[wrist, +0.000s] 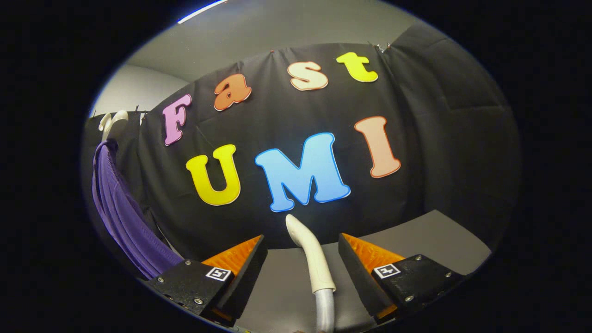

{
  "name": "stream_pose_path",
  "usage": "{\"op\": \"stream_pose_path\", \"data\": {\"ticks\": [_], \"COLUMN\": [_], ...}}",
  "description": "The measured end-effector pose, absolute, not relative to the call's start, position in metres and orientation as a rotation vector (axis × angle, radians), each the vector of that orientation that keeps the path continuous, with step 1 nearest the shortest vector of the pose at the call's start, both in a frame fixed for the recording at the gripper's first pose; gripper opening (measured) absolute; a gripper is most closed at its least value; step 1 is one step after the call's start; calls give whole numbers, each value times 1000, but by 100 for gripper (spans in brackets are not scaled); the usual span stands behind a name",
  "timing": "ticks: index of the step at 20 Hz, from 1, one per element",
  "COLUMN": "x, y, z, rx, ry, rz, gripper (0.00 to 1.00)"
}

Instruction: Iron the clothes twice with a garment steamer, once on the left side and once on the right side.

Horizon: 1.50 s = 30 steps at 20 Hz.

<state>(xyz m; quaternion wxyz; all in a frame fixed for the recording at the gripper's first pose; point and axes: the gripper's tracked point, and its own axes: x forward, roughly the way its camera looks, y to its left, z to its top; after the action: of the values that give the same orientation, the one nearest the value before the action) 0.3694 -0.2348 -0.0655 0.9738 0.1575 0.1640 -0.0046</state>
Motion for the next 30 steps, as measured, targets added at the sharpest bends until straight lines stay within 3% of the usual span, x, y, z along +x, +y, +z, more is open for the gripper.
{"op": "stream_pose_path", "data": {"ticks": [12,21,25,28,30], "x": [403,394,397,396,395], "y": [-231,-199,-191,-192,-191], "z": [-160,-179,-184,-187,-184], "rx": [622,850,908,989,1032], "ry": [671,875,922,957,960], "rz": [108,264,281,264,260], "gripper": [96,92,73,44,41]}}
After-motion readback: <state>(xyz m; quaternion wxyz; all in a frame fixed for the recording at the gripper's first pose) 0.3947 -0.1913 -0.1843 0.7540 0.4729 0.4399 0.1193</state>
